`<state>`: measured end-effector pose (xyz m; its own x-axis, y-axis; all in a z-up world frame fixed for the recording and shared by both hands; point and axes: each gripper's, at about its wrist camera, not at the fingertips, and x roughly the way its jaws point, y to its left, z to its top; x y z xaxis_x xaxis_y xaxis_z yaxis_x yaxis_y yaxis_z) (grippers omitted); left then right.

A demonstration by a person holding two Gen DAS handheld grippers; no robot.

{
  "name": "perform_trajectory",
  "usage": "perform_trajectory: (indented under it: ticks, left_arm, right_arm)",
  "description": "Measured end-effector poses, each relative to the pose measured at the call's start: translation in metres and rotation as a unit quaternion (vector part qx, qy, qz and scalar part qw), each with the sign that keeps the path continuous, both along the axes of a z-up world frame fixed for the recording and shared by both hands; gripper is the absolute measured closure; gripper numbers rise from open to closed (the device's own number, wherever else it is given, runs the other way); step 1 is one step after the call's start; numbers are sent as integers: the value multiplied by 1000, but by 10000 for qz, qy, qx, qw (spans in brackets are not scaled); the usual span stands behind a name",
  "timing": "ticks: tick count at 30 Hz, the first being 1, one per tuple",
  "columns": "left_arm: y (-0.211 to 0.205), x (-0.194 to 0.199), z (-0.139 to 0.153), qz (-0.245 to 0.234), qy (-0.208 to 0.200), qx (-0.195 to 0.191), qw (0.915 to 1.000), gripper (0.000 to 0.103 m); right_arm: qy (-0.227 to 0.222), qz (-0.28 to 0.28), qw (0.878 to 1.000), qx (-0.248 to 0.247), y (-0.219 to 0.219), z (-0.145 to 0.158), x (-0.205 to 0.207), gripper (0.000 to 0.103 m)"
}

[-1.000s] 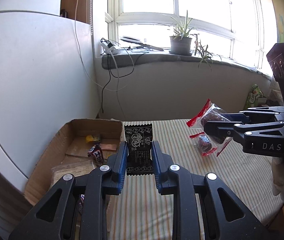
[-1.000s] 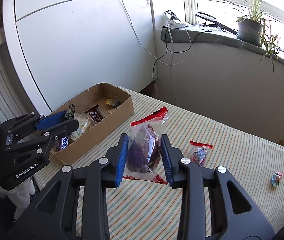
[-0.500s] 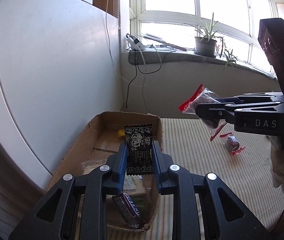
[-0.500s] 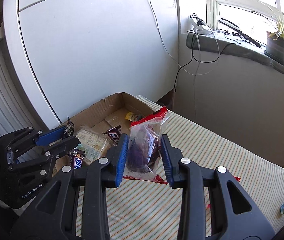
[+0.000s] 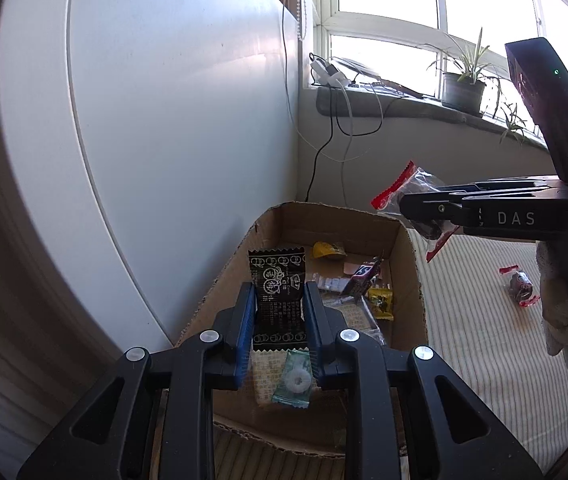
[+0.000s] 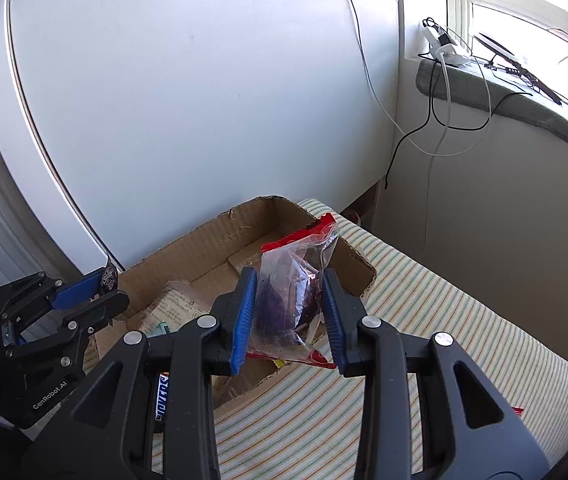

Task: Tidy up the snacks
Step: 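Carry the black packet and clear treat bag toward the cardboard box, then open both grippers over the box to drop the two snacks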

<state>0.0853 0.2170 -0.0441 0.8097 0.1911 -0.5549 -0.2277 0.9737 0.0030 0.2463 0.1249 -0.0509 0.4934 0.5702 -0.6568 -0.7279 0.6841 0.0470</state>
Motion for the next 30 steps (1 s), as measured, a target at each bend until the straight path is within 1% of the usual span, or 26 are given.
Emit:
perform_trajectory:
  ticks: [9,17,19,20,21,22,23,24,26,28,30]
  left_arm:
    - [4,6,-3,37,32,-5,10000,81]
    - [0,7,-1,8,42,14,10000,80]
    - [0,6,-1,19,35,21,10000,79]
    - [-1,6,0,23,29,31,10000,76]
    - [-1,6,0,37,24,38,10000,74]
    - [-2,6,0,55,32,56,10000,67]
    - [-2,6,0,62,22,81,9999,62]
    - [-3,5,1,63,10,88,9999,60]
    - [-3,5,1,62,5,67,10000,54]
    - [-5,5,3,59,-3,86,9999,53]
    - [-7,4,4,57,-13,95,9999,53]
  right_arm:
    - [78,72,9999,-122,19,-16,12,69]
    - [176,64,9997,-135,23,-22,20,69]
    - [176,87,9997,-140,23,-23,20,67]
    - [156,73,9998,-137,22,-22,20,65]
    - [138,62,9998,-119,22,-21,19,56]
    - [121,74,9999,-86,21,-20,19,46]
    - [97,77,9999,-71,21,-19,18,42]
    - [61,65,9999,-67,20,-18,17,37]
    - [-13,41,10000,-71,19,-16,16,32]
    - [-62,21,9999,-79,16,-14,14,20]
    - [-124,11,9999,-92,14,-11,12,18]
